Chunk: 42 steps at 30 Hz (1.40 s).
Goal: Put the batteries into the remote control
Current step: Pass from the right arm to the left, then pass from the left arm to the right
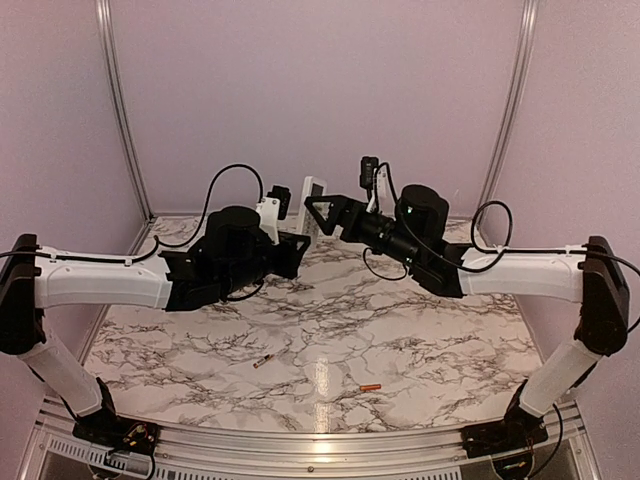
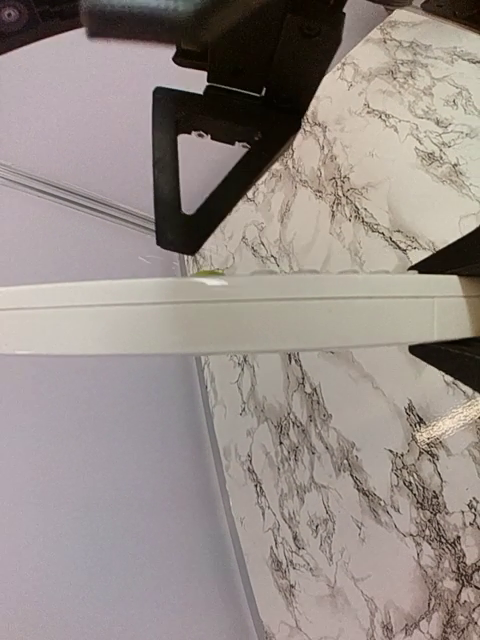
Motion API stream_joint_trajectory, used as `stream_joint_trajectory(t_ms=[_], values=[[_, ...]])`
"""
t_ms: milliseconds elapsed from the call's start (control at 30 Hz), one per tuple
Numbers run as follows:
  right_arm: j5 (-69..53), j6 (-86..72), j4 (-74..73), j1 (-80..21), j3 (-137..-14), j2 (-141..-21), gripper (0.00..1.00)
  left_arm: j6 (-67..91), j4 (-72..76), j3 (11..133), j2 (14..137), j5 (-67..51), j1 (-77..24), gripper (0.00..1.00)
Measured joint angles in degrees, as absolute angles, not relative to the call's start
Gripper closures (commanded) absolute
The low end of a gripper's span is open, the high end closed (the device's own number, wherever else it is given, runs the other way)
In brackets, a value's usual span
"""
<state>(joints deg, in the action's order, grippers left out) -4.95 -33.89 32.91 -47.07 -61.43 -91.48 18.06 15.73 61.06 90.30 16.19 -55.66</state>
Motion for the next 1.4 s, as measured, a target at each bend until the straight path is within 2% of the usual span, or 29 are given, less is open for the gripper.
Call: stream_joint_trajectory(t_ms=[267, 467, 667, 967, 1100, 1267, 1400], values=[[-6.2, -28.6, 27.7, -45.8, -60.8, -79.3, 0.01, 9.4, 14.7, 57.9, 86.9, 22.8, -55.7, 0.96], [-16.0, -30.5, 20.9, -37.3, -60.9, -75.8, 0.02, -1.0, 16.7, 52.4, 82.1, 28.2, -56.0, 0.97], [-24.7, -31.7, 7.4, -34.1, -63.6, -76.7, 0.05, -17.8, 25.3, 45.2, 77.8, 34.6, -61.6, 0.99], [-32.6, -37.4, 1.7, -34.1, -63.9, -76.1, 0.09, -47.2, 43.0, 43.5, 82.7, 48.5, -68.8, 1.00], [-35.0, -40.5, 2.4, -34.1, -62.4, -76.0, 0.12, -57.6, 49.7, 42.9, 86.9, 52.7, -69.7, 1.00], [-37.7, -44.5, 4.2, -34.1, -60.8, -76.1, 0.26, -68.1, 58.3, 42.9, 90.3, 55.6, -71.0, 1.00], [-39.9, -48.3, 7.6, -34.1, -60.1, -76.9, 0.31, -76.7, 65.8, 42.9, 94.3, 57.1, -71.8, 1.00]])
